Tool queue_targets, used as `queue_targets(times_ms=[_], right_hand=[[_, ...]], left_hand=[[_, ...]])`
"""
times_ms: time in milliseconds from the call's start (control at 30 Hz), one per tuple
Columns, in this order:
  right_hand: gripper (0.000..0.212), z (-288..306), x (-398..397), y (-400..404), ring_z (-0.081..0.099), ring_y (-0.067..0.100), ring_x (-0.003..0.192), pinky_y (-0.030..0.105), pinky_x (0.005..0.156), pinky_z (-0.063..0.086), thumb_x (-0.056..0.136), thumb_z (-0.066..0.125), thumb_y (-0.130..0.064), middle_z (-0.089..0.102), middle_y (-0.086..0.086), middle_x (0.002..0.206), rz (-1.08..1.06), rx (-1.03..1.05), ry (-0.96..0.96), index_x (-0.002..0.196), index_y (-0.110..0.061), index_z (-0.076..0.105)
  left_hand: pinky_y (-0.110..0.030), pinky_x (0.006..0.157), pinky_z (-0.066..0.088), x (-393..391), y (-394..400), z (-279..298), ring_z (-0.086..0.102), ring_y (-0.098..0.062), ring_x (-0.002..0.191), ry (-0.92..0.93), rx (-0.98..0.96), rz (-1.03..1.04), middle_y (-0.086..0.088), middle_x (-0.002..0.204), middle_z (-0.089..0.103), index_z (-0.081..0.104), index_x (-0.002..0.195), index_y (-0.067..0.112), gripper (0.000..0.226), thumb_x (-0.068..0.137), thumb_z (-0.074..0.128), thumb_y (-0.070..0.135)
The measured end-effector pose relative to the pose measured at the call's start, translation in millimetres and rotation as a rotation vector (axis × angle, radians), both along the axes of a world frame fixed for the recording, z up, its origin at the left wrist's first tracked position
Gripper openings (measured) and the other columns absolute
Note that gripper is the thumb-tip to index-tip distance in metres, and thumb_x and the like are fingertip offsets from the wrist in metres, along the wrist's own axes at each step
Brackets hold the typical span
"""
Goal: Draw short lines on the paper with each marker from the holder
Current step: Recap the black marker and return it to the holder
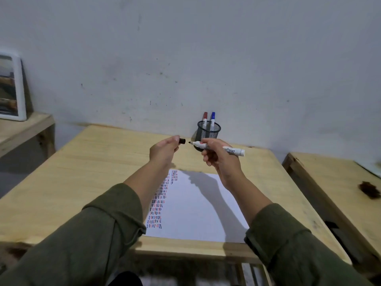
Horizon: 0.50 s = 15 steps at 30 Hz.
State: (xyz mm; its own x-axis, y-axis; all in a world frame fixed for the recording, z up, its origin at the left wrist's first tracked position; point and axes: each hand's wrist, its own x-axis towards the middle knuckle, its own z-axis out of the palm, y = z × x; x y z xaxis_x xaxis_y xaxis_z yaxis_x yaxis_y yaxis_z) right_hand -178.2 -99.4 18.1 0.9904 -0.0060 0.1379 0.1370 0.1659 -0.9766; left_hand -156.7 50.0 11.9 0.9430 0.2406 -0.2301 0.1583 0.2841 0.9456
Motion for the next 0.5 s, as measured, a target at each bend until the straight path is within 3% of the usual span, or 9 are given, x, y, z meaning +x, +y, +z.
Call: queue_targets(times_ms=[133,233,333,433,500], right_hand=[[0.021,3,-2,-4,0.05,0.014,0.053,0.022,0.049,0.038,0.09,0.053,-0.012,0.058,0.011,0.069,-0.025,-0.004,-0.008,0.098,-0.002,0.069],[0.019,5,-3,-6,0.05,0.013,0.053,0.022,0.049,0.039,0.09,0.053,-0.011,0.058,0.009,0.067,-0.028,0.005,-0.011,0.094,-0.006,0.071],[0.019,7,-4,-7,0.05,0.014,0.053,0.022,0.049,0.039,0.09,0.053,-0.011,0.058,0.009,0.067,-0.023,0.003,-0.015,0.092,-0.007,0.071],[0.02,9,-4,-9,0.051,0.015,0.055,0.023,0.05,0.039,0.091,0.052,-0.012,0.058,0.009,0.068,-0.006,-0.021,-0.031,0.094,-0.006,0.07],[0.02,12,-4,-11,0.052,0.016,0.056,0.024,0.051,0.039,0.091,0.051,-0.011,0.059,0.007,0.067,0.009,-0.061,-0.049,0.094,-0.007,0.071]], left_hand=[[-0.015,0.06,0.037,-3,-12,7,0.058,0.001,0.072,-0.002,-0.067,-0.054,0.003,0.093,0.066,0.068,0.115,0.012,0.028,0.088,0.064,0.021],[-0.015,0.061,0.037,-6,-15,11,0.057,0.001,0.071,-0.016,-0.065,-0.093,0.007,0.085,0.065,0.067,0.116,0.011,0.029,0.088,0.064,0.019],[-0.016,0.06,0.036,-8,-17,14,0.058,0.0,0.071,-0.016,-0.037,-0.122,0.002,0.092,0.067,0.067,0.115,0.01,0.03,0.087,0.065,0.022],[-0.017,0.06,0.033,-11,-17,19,0.058,0.001,0.071,0.006,-0.011,-0.169,0.005,0.09,0.069,0.067,0.107,0.016,0.023,0.087,0.065,0.028],[-0.021,0.061,0.03,-9,-12,24,0.058,0.002,0.072,0.053,0.026,-0.223,0.012,0.076,0.073,0.066,0.096,0.023,0.014,0.086,0.065,0.034]])
